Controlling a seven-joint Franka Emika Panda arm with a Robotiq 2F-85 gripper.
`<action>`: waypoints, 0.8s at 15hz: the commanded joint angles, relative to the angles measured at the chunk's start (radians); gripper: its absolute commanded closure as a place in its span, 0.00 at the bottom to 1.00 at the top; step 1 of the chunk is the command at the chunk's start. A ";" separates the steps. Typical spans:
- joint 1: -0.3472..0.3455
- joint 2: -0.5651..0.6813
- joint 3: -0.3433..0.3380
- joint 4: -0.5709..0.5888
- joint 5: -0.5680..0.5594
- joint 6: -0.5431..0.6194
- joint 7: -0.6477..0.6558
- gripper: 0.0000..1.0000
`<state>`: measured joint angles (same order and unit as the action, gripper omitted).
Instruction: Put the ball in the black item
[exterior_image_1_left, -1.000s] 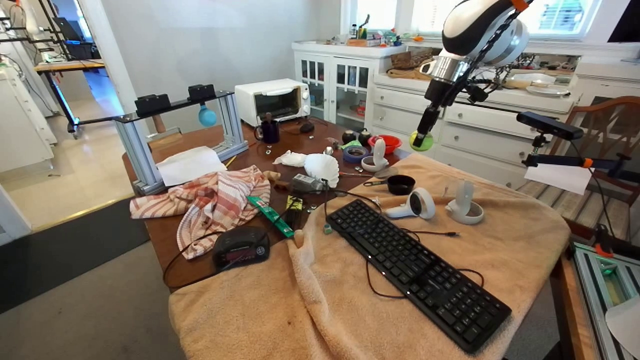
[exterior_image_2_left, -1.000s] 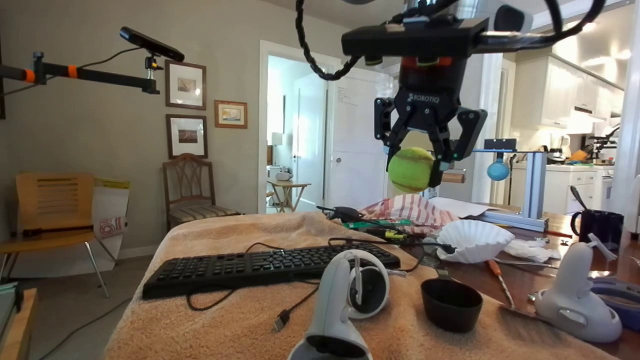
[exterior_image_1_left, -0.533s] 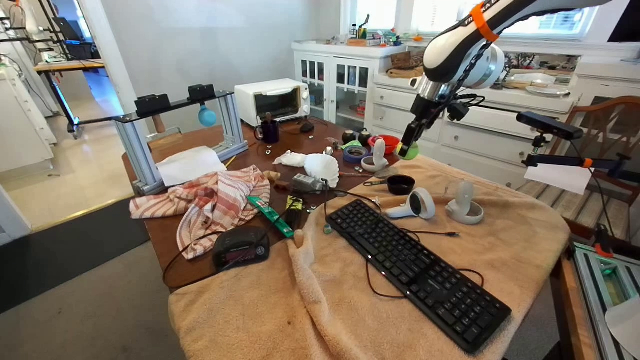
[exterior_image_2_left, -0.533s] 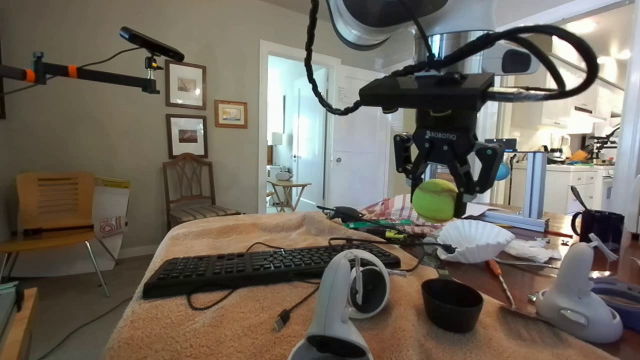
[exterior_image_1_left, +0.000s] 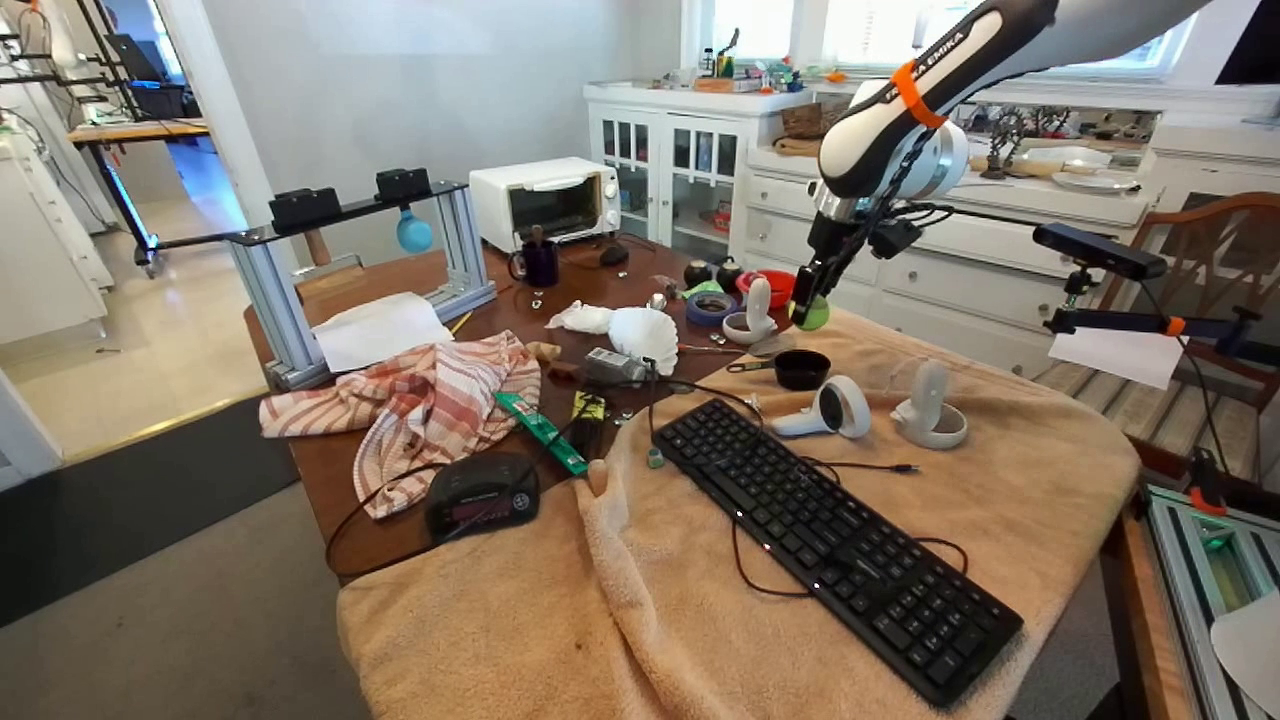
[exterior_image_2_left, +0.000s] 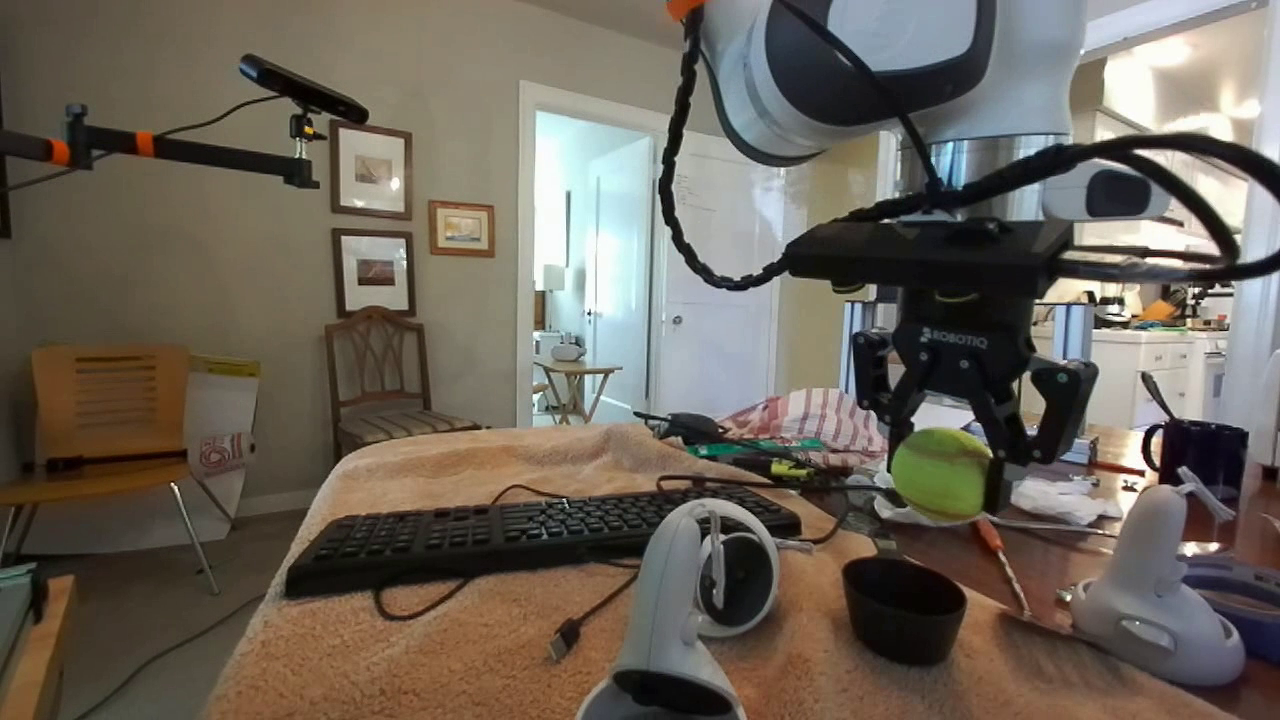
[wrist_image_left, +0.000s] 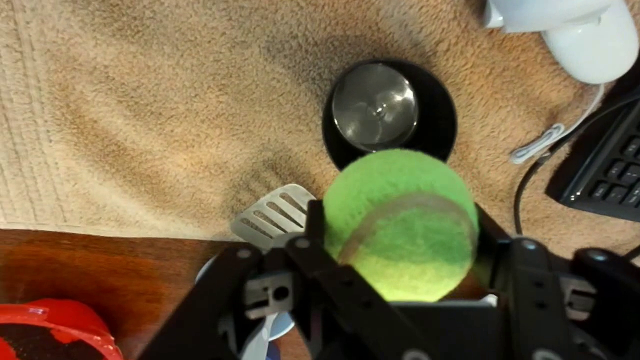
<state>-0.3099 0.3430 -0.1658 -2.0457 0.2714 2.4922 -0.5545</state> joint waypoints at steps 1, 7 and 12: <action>-0.013 0.071 0.005 0.053 -0.069 -0.006 0.080 0.58; -0.023 0.105 0.008 0.040 -0.131 -0.021 0.122 0.58; -0.022 0.123 0.016 0.034 -0.176 -0.024 0.119 0.58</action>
<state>-0.3267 0.4552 -0.1626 -2.0164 0.1386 2.4892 -0.4627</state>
